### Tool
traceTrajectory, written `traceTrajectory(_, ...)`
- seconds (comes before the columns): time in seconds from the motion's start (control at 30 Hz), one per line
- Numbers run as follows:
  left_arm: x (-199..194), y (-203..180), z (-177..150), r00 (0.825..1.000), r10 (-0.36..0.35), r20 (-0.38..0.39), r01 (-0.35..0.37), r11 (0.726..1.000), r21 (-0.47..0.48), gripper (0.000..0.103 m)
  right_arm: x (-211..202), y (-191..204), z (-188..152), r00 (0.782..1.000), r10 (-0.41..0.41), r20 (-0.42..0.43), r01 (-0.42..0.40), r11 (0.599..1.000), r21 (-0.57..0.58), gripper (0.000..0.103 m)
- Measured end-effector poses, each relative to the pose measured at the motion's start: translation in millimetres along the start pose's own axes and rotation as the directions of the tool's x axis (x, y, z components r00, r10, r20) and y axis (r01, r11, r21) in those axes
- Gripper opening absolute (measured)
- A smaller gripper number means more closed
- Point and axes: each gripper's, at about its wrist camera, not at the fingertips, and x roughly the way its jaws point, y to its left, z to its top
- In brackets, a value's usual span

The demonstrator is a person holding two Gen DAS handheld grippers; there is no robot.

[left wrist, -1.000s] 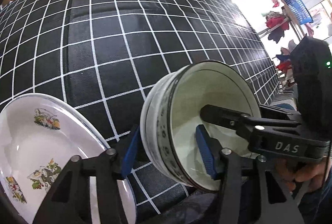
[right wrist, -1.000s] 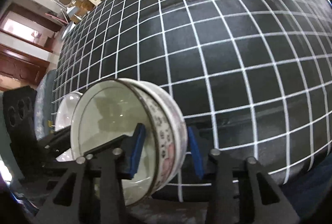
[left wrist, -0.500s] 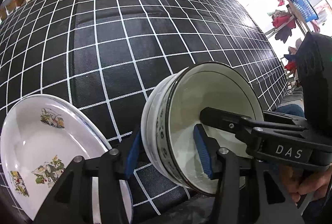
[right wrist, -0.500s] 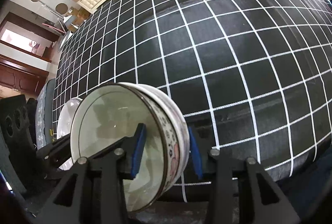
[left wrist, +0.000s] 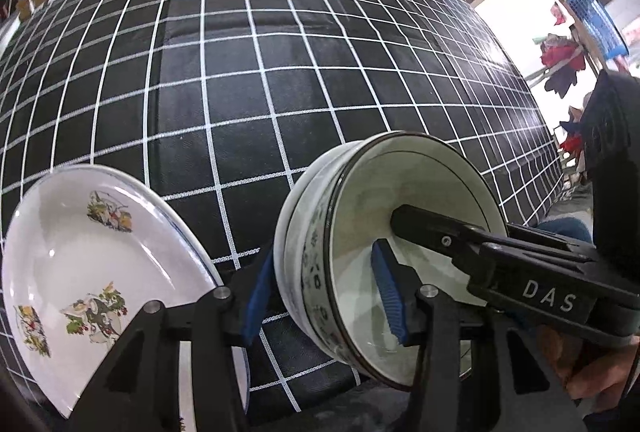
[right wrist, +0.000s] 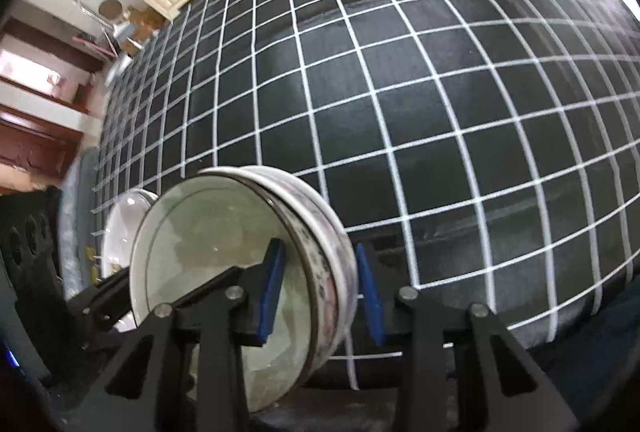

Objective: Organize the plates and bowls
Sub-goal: 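Tilt the floral bowl with both tools and bring it above the nested white bowls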

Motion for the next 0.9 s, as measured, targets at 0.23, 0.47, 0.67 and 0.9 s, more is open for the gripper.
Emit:
traceTrajectory(0.23,-4.0,14.1,-1.2,0.998,-0.039,-0.041,0.039,0.999,-0.002,0.046,-1.2,-2.3,-5.2,0.999,-0.027,-0.027,0.027,1.0,0.01,0.048)
traceTrajectory(0.47,-9.1,20.6,-6.7,0.998,-0.052,-0.041,0.053,0.999,0.006,0.047,12.4,-13.2,-9.9,0.989,0.135,-0.062,-0.13,0.988,0.086,0.049)
traceTrajectory(0.67,-7.8,5.3,-7.5,0.999,0.008,-0.033,-0.007,0.999,0.05,0.047,6.9,-9.4,-15.2,0.993,0.112,-0.031,-0.109,0.99,0.084,0.048)
traceTrajectory(0.9,-7.6,5.3,-9.3,1.0,0.004,-0.028,-0.003,1.0,0.01,0.047,2.1,-7.0,-9.4,0.992,0.125,-0.029,-0.121,0.987,0.101,0.046)
